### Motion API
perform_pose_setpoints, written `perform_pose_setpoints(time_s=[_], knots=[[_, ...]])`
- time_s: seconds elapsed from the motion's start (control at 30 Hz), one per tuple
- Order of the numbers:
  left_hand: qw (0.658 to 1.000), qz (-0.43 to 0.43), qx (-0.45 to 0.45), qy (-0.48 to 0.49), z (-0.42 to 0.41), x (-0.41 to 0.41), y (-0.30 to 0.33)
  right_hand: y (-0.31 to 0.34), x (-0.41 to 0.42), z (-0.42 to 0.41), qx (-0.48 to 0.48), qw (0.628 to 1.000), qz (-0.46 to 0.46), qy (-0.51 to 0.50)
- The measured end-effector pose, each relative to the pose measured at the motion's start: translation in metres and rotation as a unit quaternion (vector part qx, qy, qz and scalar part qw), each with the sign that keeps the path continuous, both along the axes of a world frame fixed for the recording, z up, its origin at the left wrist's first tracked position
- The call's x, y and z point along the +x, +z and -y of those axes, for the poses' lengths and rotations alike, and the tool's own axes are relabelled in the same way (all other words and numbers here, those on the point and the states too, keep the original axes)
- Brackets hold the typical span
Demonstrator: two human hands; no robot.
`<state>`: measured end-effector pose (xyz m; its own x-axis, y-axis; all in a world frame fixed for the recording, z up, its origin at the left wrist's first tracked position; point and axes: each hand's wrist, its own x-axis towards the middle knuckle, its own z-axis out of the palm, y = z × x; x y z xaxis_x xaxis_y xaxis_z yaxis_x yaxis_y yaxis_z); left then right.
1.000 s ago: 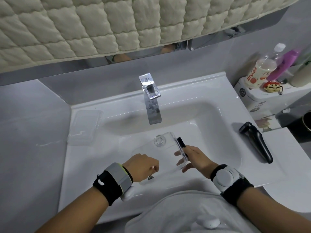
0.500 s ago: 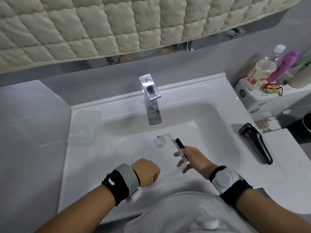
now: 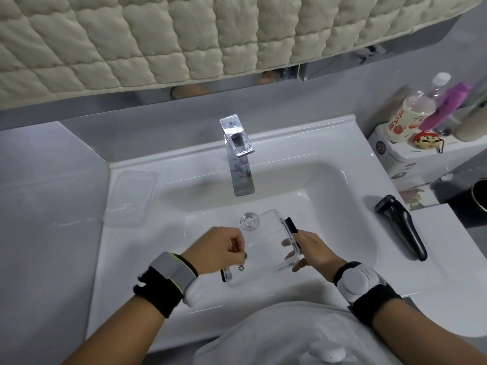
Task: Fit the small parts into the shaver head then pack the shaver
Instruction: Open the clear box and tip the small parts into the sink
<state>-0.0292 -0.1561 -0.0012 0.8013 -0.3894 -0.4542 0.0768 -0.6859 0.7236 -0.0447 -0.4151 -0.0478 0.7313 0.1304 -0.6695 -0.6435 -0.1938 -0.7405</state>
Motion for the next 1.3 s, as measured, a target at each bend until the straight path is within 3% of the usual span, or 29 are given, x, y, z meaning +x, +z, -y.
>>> perform_pose_setpoints(time_s=[0.13, 0.2, 0.3, 0.47, 0.67, 0.87, 1.1, 1.17, 1.3], knots=[[0.973, 0.005, -0.043, 0.226, -0.031, 0.013, -0.025, -0.007, 0.002, 0.011, -0.029, 0.999, 0.005, -0.014], [0.954, -0.024, -0.002, 0.3, -0.042, 0.01, -0.052, -0.009, 0.002, 0.015, -0.037, 0.999, 0.002, -0.023], [0.937, -0.098, 0.052, 0.332, -0.053, -0.001, -0.097, -0.011, 0.002, 0.016, -0.035, 0.998, -0.012, -0.041], [0.9, -0.177, 0.052, 0.394, -0.069, -0.018, -0.14, -0.011, -0.002, 0.018, -0.032, 0.997, -0.027, -0.058], [0.918, -0.161, 0.087, 0.352, -0.085, -0.02, -0.151, -0.012, -0.002, 0.017, -0.031, 0.997, -0.03, -0.058], [0.928, -0.089, 0.181, 0.315, -0.089, -0.018, -0.129, -0.009, -0.001, 0.012, -0.024, 0.998, -0.028, -0.046], [0.952, 0.105, 0.044, 0.283, -0.044, -0.004, -0.053, -0.004, -0.003, 0.012, -0.007, 0.999, -0.011, -0.042], [0.963, 0.144, 0.018, 0.225, -0.026, -0.003, -0.034, -0.003, -0.002, 0.012, -0.01, 0.999, -0.006, -0.041], [0.984, 0.169, 0.051, 0.024, 0.004, -0.006, -0.017, 0.0, -0.001, 0.011, -0.011, 0.999, 0.006, -0.03]])
